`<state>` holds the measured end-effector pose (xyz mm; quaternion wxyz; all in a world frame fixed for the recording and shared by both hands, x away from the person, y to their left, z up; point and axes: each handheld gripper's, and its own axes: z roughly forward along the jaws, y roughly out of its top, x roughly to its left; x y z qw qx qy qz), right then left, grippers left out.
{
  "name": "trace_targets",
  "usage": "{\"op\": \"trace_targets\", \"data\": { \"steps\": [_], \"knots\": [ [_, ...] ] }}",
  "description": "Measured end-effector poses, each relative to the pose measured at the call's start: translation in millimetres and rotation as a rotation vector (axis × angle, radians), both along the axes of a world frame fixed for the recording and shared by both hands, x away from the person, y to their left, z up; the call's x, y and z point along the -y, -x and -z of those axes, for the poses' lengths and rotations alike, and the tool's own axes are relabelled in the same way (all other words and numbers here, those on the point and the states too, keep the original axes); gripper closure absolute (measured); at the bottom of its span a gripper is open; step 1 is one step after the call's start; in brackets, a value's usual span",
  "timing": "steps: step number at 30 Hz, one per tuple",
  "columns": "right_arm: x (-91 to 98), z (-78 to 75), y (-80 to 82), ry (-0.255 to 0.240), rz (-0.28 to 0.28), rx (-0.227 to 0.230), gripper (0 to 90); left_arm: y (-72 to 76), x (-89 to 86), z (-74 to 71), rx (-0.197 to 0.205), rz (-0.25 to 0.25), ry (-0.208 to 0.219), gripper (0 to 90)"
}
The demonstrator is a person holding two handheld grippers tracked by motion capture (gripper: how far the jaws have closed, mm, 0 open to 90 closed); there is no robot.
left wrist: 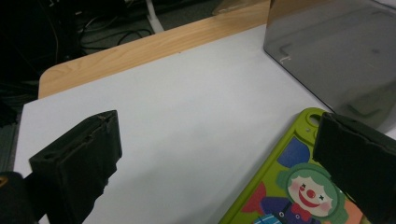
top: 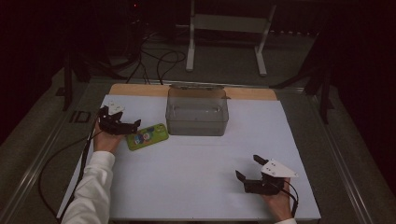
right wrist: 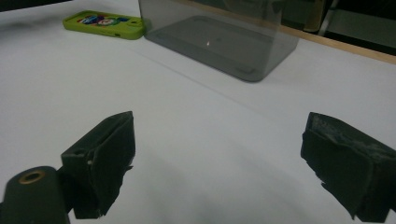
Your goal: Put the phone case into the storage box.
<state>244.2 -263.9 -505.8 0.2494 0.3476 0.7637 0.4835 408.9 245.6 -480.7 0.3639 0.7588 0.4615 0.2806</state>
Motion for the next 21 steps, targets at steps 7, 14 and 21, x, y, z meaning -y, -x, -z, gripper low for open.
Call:
{"op": "trace_targets", "data": {
  "steps": [7,14,21],
  "knots": [
    [-0.4,0.3,-0.3,-0.001,-0.001,-0.003,10.1,-8.3,4.4,1.3,-0.023,-0.003,-0.003,2.2],
    [-0.4,0.5,-0.6,0.002,-0.004,-0.002,10.1,-15.1,10.0,6.8,-0.058,-0.027,-0.018,8.1],
    [-0.6,0.7,-0.8,0.006,-0.004,-0.005,10.1,-19.7,15.4,11.0,-0.085,-0.065,-0.019,33.9]
  ]
}}
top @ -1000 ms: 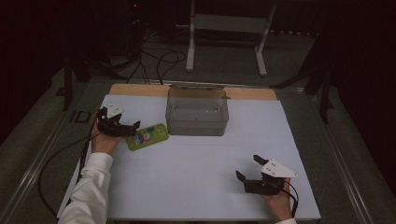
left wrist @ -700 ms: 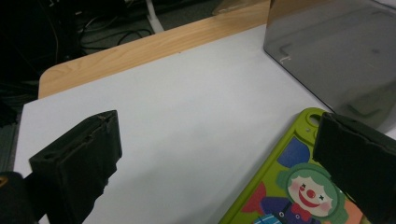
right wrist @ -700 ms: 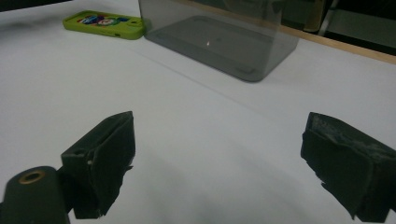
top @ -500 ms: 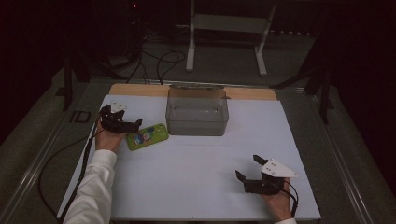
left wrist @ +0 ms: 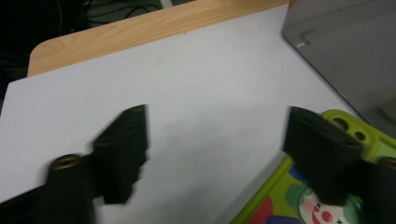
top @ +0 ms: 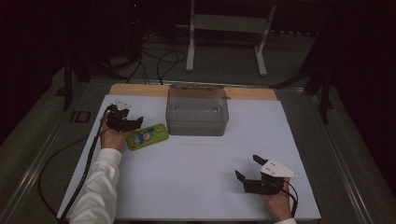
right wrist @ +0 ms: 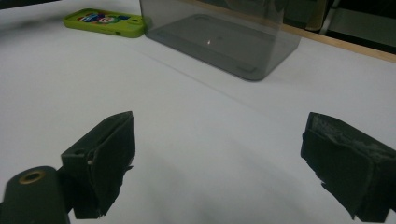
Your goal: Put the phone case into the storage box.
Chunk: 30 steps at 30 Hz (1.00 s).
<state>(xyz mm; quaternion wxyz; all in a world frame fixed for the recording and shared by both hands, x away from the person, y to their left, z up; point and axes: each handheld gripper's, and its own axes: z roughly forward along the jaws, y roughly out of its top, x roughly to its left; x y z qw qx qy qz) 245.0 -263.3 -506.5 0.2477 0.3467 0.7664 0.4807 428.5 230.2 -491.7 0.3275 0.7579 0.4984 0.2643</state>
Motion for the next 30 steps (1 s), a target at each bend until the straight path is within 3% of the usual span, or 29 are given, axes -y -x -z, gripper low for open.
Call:
{"op": "trace_targets", "data": {
  "steps": [4,9,18,30],
  "knots": [
    [0.2,-0.1,0.1,0.001,0.001,0.001,10.1,-2.9,1.6,2.6,-0.036,0.038,0.034,59.3],
    [0.1,-0.2,0.2,0.001,0.001,0.001,10.1,-6.0,7.5,7.0,-0.06,0.04,0.008,89.2],
    [-0.1,0.0,0.1,0.002,0.0,0.001,10.1,-13.1,16.8,10.1,-0.1,0.076,-0.03,89.9],
    [0.5,-0.3,0.1,0.004,0.0,0.001,10.1,-17.6,25.4,29.7,-0.167,0.103,-0.076,89.9]
  ]
}}
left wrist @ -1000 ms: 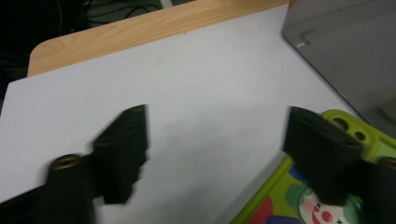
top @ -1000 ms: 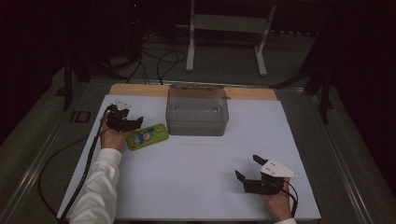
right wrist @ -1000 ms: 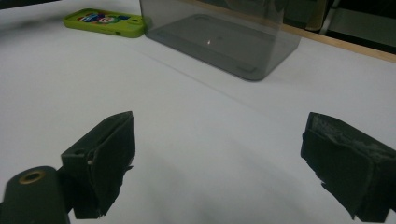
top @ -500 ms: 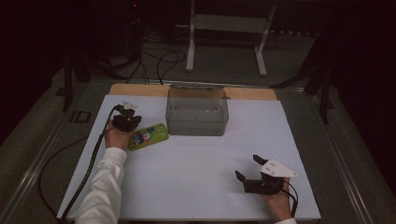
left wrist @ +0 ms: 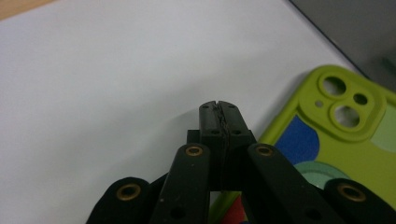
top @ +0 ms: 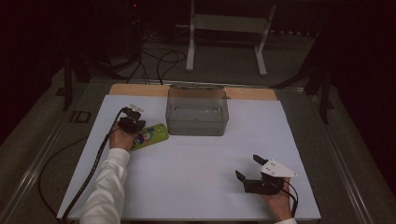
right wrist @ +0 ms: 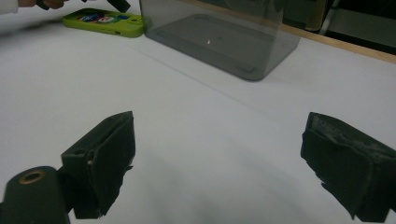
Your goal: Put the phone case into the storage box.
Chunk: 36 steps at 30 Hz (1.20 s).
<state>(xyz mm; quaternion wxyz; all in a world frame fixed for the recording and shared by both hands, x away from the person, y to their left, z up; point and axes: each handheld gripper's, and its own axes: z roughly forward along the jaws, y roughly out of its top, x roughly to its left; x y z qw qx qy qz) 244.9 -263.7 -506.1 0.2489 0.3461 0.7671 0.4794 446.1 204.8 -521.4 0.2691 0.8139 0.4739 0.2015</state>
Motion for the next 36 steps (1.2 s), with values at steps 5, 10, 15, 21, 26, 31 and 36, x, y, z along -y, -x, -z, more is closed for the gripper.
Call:
{"op": "trace_targets", "data": {
  "steps": [5,10,15,21,26,31,36],
  "knots": [
    [-0.3,0.0,0.1,-0.001,0.0,0.002,10.1,0.2,0.4,1.7,0.002,0.006,-0.003,89.9],
    [-0.6,0.2,0.0,0.0,-0.002,0.0,10.1,1.6,2.9,2.2,0.009,0.032,-0.002,90.0],
    [-0.5,0.3,-0.1,0.0,-0.001,-0.001,10.2,2.4,6.5,2.9,0.015,0.053,0.003,90.0],
    [-0.6,0.3,0.0,0.001,-0.002,-0.001,10.1,5.6,8.9,2.6,0.008,0.081,0.01,90.0],
    [0.0,0.1,0.2,0.0,-0.001,0.0,10.2,12.0,10.2,1.5,-0.003,0.094,0.004,90.0],
    [-0.4,0.3,0.2,0.003,0.0,-0.003,10.3,19.5,11.2,-0.1,-0.021,0.109,-0.002,89.9],
    [-0.2,0.1,0.4,0.002,0.001,-0.002,10.3,30.2,10.4,-0.5,-0.029,0.107,0.006,89.8]
  ]
}}
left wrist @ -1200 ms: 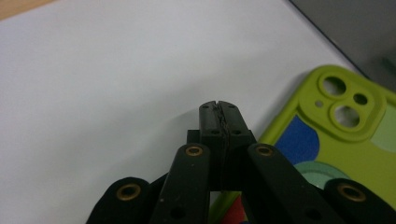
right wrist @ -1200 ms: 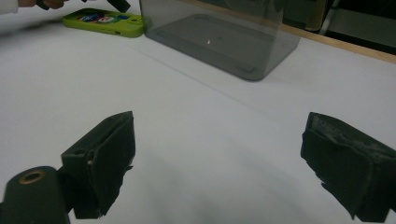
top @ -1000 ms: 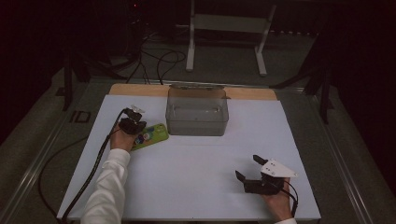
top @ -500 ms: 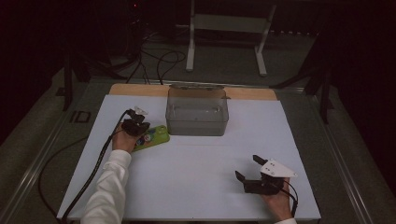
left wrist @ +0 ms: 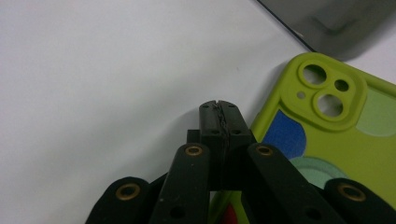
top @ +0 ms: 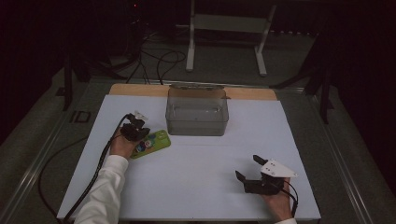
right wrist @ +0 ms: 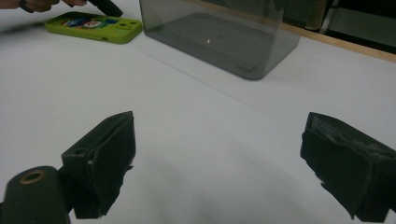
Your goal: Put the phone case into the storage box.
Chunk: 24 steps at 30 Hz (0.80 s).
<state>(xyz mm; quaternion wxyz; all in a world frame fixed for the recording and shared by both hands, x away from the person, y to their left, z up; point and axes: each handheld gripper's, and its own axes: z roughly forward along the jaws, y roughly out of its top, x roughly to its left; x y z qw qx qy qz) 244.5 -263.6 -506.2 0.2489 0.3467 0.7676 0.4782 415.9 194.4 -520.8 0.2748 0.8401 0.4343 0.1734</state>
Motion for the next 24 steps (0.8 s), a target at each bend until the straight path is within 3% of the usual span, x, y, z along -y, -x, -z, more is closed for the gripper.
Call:
{"op": "trace_targets", "data": {
  "steps": [11,14,16,24],
  "knots": [
    [-0.3,-0.1,0.3,0.0,0.0,0.002,10.3,32.5,8.7,-1.9,-0.003,-0.013,-0.033,89.7],
    [-0.1,-0.2,0.4,-0.001,0.0,0.004,10.3,32.5,8.7,-1.9,-0.003,-0.013,-0.033,89.7],
    [-0.2,-0.1,0.3,-0.002,0.0,0.004,10.3,43.4,12.9,-1.7,0.006,-0.007,-0.042,89.7],
    [-0.2,-0.2,0.3,-0.003,0.0,0.005,10.3,44.7,12.5,-2.6,0.019,-0.015,-0.049,88.8]
  ]
}}
